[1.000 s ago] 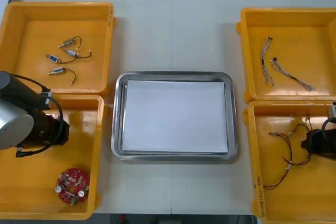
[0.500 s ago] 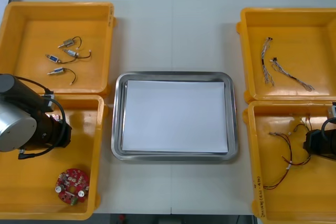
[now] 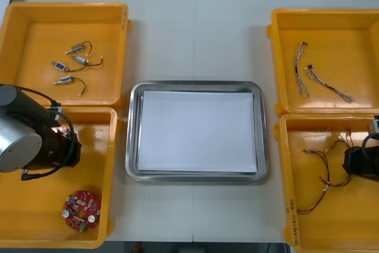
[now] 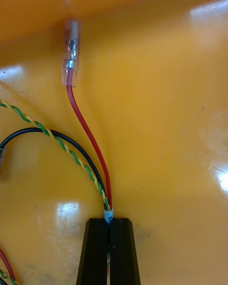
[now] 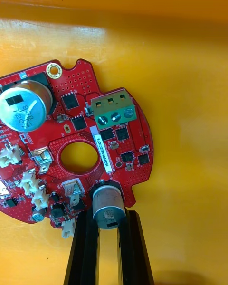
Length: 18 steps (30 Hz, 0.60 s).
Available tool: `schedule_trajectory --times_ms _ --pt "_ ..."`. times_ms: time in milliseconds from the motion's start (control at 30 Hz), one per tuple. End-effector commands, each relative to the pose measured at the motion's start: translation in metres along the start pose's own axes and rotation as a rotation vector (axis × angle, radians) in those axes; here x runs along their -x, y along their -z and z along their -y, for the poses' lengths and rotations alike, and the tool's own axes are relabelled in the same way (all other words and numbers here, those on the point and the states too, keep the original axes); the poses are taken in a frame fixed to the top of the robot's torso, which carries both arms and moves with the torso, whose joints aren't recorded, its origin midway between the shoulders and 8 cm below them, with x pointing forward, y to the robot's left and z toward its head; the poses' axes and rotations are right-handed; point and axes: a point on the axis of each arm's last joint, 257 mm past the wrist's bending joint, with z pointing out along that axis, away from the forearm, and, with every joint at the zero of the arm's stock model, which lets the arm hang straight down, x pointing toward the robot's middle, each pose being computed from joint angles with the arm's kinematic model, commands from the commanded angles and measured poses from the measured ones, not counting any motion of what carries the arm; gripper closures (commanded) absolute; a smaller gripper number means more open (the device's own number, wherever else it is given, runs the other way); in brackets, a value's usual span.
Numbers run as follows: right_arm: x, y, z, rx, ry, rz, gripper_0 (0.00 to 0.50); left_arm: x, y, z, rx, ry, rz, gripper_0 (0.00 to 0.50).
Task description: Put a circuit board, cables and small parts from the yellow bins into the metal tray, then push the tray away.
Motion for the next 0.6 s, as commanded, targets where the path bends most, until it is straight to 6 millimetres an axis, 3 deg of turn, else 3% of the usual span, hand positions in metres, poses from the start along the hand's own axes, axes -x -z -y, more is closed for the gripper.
schedule_trajectory --times_ms 33,367,600 --pt "-0.016 0.011 0.002 -0.008 0.023 -0.030 0.500 -0.014 -0.007 0.006 -0.008 0.040 -0.018 0.500" --pt "-0.003 0.068 0.015 -0.050 0.027 -0.008 0.500 -0.006 0.006 0.004 -0.013 0.040 -0.003 0.500" --pt "0.005 0.116 0.024 -0.095 0.035 0.003 0.500 0.001 0.035 0.004 -0.021 0.024 0.013 0.500"
